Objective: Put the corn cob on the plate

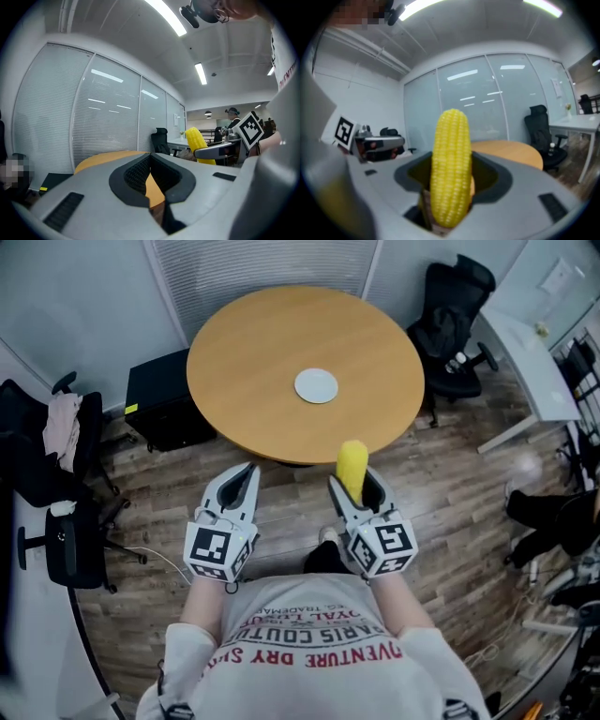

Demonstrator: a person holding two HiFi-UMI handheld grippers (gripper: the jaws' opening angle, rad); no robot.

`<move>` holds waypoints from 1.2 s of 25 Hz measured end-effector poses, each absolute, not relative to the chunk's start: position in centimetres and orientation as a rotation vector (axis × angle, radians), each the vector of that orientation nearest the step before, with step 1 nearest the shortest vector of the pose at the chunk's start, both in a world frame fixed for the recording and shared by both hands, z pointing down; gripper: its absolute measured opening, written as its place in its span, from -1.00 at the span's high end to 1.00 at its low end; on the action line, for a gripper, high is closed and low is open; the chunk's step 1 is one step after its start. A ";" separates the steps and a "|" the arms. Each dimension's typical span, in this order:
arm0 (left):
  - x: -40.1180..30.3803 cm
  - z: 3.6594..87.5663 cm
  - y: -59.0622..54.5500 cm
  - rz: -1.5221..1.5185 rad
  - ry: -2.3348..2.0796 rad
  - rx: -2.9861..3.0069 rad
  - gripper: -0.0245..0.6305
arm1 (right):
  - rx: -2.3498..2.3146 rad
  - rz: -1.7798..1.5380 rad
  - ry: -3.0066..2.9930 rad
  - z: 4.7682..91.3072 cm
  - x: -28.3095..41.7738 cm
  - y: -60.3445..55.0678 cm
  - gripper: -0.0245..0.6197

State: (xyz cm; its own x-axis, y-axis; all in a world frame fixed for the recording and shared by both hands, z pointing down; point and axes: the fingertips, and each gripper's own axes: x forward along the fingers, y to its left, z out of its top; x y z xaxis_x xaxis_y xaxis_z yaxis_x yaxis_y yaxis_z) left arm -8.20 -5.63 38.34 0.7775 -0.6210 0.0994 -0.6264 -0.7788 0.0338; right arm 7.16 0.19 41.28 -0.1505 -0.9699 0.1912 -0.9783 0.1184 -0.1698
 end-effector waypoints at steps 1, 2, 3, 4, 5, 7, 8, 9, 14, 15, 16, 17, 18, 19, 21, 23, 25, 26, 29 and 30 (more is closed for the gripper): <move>-7.1 38.3 -6.6 0.132 -1.045 2.894 0.82 | 2.003 0.401 -2.341 41.3 8.3 -1.1 0.10; -5.9 38.1 -7.6 0.136 -1.072 2.888 0.82 | 1.979 0.407 -2.360 41.3 9.5 -2.4 0.10; -4.8 37.9 -8.6 0.136 -1.097 2.881 0.82 | 1.955 0.409 -2.378 41.2 10.7 -3.6 0.10; -3.6 37.7 -9.5 0.135 -1.121 2.875 0.82 | 1.931 0.406 -2.394 41.0 11.9 -4.8 0.10; -2.4 37.5 -10.5 0.130 -1.144 2.870 0.82 | 1.909 0.400 -2.409 40.9 13.1 -5.9 0.10; -0.3 37.3 -12.2 0.121 -1.188 2.858 0.82 | 1.866 0.388 -2.437 40.6 15.2 -8.1 0.10; 0.5 37.3 -13.1 0.119 -1.210 2.848 0.82 | 1.844 0.384 -2.450 40.6 16.0 -9.1 0.10; 1.3 37.4 -14.0 0.118 -1.232 2.835 0.82 | 1.820 0.383 -2.461 40.7 16.8 -10.1 0.10; 5.4 38.5 -16.8 0.131 -1.285 2.786 0.82 | 1.710 0.416 -2.477 42.1 20.4 -13.9 0.10; 6.2 38.7 -17.4 0.142 -1.284 2.782 0.82 | 1.702 0.429 -2.478 42.4 21.0 -14.6 0.10; 6.7 38.9 -17.9 0.152 -1.282 2.777 0.82 | 1.697 0.443 -2.480 42.6 21.5 -15.3 0.10; 7.1 39.1 -18.6 0.160 -1.282 2.771 0.82 | 1.692 0.458 -2.481 42.8 21.8 -16.0 0.10; 7.3 39.3 -19.3 0.164 -1.284 2.764 0.82 | 1.688 0.473 -2.482 43.0 21.9 -16.7 0.10; 7.4 39.5 -20.0 0.165 -1.284 2.758 0.82 | 1.684 0.487 -2.483 43.3 22.0 -17.4 0.10; 7.7 39.8 -21.7 0.165 -1.275 2.754 0.82 | 1.680 0.513 -2.481 43.8 22.1 -18.8 0.10; 7.9 40.2 -23.5 0.162 -1.270 2.748 0.82 | 1.676 0.530 -2.471 44.4 22.2 -20.3 0.10; 8.1 40.5 -25.6 0.154 -1.267 2.742 0.82 | 1.671 0.543 -2.456 45.0 22.4 -22.1 0.10; 8.2 40.7 -26.7 0.152 -1.263 2.740 0.82 | 1.669 0.550 -2.448 45.3 22.4 -23.0 0.10; 8.4 41.4 -29.6 0.150 -1.249 2.742 0.82 | 1.668 0.573 -2.422 46.4 22.6 -25.6 0.10; 8.4 41.7 -30.4 0.150 -1.243 2.741 0.82 | 1.666 0.583 -2.412 46.8 22.6 -26.4 0.10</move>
State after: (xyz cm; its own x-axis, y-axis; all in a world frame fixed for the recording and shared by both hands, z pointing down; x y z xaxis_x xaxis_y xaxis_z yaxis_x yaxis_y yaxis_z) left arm 8.40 -30.44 41.67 0.6560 -0.7411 0.1430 -0.7538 -0.6528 0.0748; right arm 22.64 -26.44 46.83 -0.3707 -0.8648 0.3388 -0.9241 0.3068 -0.2279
